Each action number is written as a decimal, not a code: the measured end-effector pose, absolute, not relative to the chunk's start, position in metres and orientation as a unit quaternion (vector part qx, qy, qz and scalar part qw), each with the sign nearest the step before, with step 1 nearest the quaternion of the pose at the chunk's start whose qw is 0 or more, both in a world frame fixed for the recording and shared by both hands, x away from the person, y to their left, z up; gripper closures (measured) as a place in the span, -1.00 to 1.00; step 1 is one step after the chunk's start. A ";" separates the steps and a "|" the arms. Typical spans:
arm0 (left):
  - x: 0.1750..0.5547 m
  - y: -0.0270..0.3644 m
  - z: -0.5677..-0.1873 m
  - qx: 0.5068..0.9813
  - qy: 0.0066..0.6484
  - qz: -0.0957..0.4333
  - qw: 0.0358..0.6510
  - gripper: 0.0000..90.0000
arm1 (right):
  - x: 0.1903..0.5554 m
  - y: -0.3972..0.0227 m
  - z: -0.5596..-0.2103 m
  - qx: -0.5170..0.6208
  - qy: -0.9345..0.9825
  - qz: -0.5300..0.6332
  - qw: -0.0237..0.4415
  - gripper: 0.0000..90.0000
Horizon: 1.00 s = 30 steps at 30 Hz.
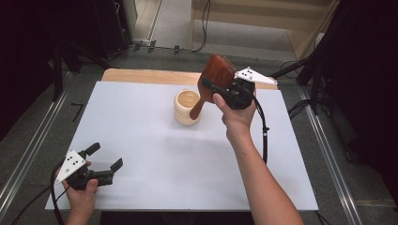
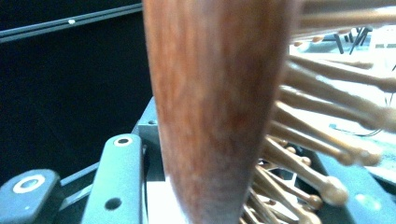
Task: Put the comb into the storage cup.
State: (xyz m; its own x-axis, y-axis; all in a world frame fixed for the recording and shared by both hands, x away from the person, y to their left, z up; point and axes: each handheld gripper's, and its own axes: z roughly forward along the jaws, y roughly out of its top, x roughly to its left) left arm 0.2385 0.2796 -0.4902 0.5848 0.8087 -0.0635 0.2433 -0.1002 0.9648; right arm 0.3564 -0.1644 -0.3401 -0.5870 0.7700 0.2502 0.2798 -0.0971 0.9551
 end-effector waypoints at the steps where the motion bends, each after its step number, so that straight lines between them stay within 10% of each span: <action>1: 0.238 0.280 -0.490 0.696 0.378 0.255 0.555 -1.00 | 0.358 -0.164 -0.339 0.409 0.642 0.617 0.199 0.12; 30: 0.238 0.281 -0.490 0.693 0.379 0.254 0.558 -1.00 | 0.393 -0.162 -0.336 0.428 0.623 0.625 0.194 0.12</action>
